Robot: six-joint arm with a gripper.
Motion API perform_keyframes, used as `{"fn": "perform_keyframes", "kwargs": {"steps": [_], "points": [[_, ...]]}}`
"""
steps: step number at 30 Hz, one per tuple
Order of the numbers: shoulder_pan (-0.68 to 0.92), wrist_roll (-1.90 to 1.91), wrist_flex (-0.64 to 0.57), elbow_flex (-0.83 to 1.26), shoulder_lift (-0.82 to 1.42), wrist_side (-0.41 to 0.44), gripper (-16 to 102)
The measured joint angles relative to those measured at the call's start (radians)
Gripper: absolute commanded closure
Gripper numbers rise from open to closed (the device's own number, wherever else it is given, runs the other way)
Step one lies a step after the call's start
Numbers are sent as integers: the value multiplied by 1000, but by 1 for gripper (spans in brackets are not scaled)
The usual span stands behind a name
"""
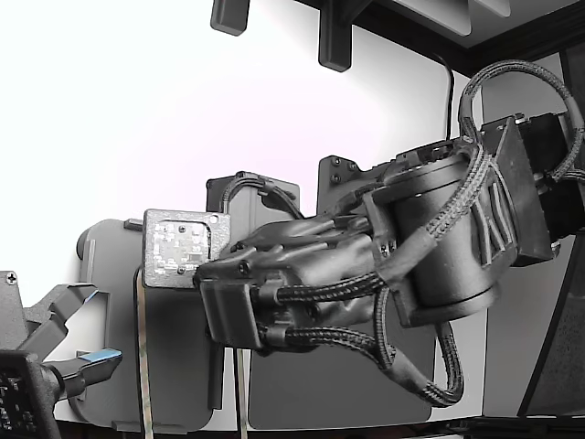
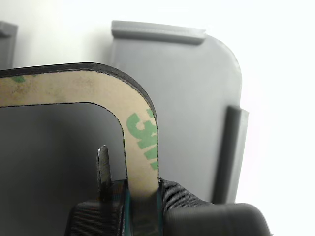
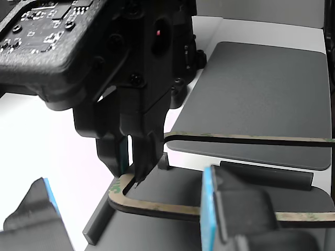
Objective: Move top rectangular frame to the holder.
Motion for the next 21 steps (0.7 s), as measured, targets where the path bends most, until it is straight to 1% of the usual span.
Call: {"fn": "perform_keyframes", "kwargs": {"steps": [3,8,14,21], "points": [[-17,20,0,-15,-32,23,96],[-41,31,0,-58,-77,25,96],[-66,21,0,-63,-84,-6,96],[-83,20,0,-38,-97,-8,96]]}}
